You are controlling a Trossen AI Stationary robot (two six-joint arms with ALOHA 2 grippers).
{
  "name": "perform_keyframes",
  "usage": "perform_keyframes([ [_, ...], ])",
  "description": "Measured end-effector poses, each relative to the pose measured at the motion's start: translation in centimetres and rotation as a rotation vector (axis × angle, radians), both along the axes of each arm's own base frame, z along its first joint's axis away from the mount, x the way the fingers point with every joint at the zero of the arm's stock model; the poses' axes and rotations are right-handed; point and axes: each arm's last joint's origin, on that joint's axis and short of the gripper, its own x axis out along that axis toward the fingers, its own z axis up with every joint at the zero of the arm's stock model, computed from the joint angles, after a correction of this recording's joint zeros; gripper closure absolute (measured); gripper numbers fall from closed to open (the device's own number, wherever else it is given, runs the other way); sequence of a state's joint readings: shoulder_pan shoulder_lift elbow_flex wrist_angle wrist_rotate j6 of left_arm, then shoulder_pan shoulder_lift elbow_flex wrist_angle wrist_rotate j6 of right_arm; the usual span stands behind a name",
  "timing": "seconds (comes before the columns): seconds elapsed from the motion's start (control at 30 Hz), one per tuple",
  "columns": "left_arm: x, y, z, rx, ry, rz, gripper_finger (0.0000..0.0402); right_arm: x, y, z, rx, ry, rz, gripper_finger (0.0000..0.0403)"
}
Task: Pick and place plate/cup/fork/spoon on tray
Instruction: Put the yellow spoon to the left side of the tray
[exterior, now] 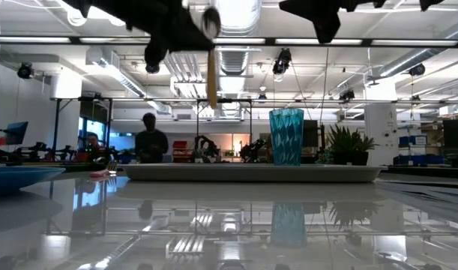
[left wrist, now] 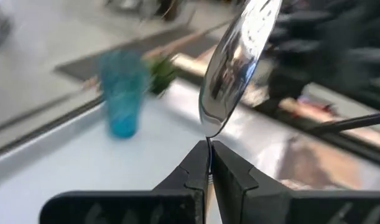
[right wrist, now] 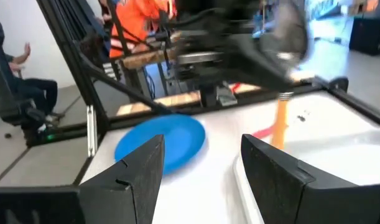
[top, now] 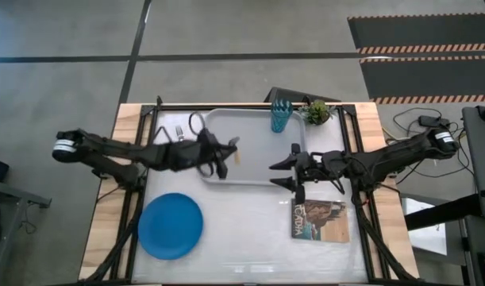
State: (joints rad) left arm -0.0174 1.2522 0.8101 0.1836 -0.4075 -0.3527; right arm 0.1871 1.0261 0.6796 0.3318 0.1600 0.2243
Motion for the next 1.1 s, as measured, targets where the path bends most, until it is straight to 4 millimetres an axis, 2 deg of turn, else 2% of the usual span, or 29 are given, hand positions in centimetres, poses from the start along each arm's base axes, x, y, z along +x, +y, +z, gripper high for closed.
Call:
perform_keyframes([
  [0.3, 0.3, 8.3, -3.4, -0.255, 0.090, -0.023, 0.0401, -0.5, 0.5, -1.1, 0.013, 0.122, 0.024, 0.0202],
  [0.43, 0.6, 10.6, -5.5, -0.344, 0.134, 0.038, 0.0401, -0.4, 1.1, -1.7, 0.005, 0.160, 0.043, 0.0202],
  [0.6, 1.3, 11.7, -8.5, -0.432, 0.208, 0.089, 0.0401, -0.3, 1.7, -2.0, 0.001, 0.173, 0.065, 0.0202],
  [0.73, 1.5, 12.1, -10.1, -0.477, 0.241, 0.117, 0.0401, -0.4, 2.0, -2.1, -0.002, 0.180, 0.079, 0.0202],
  [1.1, 1.4, 12.6, -11.1, -0.515, 0.258, 0.157, 0.0401, -0.5, 2.3, -2.3, 0.005, 0.196, 0.086, 0.0202],
])
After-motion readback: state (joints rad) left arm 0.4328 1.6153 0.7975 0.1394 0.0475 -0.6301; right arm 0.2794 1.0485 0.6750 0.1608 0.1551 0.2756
